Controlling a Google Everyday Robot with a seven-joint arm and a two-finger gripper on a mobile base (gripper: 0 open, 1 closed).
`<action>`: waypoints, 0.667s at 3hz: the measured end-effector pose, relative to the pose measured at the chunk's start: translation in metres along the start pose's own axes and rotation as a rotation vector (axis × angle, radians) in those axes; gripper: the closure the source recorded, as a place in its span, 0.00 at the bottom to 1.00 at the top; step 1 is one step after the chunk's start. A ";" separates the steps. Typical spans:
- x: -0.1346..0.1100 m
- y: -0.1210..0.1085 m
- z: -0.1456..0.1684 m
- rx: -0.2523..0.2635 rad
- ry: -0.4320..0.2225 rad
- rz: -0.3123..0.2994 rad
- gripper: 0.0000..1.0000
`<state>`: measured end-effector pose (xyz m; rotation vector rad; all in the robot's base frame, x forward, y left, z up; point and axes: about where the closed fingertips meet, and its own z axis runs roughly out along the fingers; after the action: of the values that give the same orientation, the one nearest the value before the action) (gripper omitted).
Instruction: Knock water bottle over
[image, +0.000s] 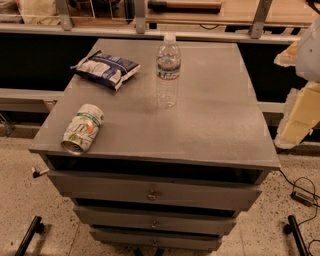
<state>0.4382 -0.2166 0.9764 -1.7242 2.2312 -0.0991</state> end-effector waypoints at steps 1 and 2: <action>-0.005 -0.004 0.001 0.002 -0.015 -0.010 0.00; -0.048 -0.042 0.014 0.009 -0.150 -0.101 0.00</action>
Offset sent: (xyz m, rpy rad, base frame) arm 0.0815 0.0559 0.0104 0.1698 -0.0859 0.2088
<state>0.4920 -0.1800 0.9831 -1.7769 2.0346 -0.0027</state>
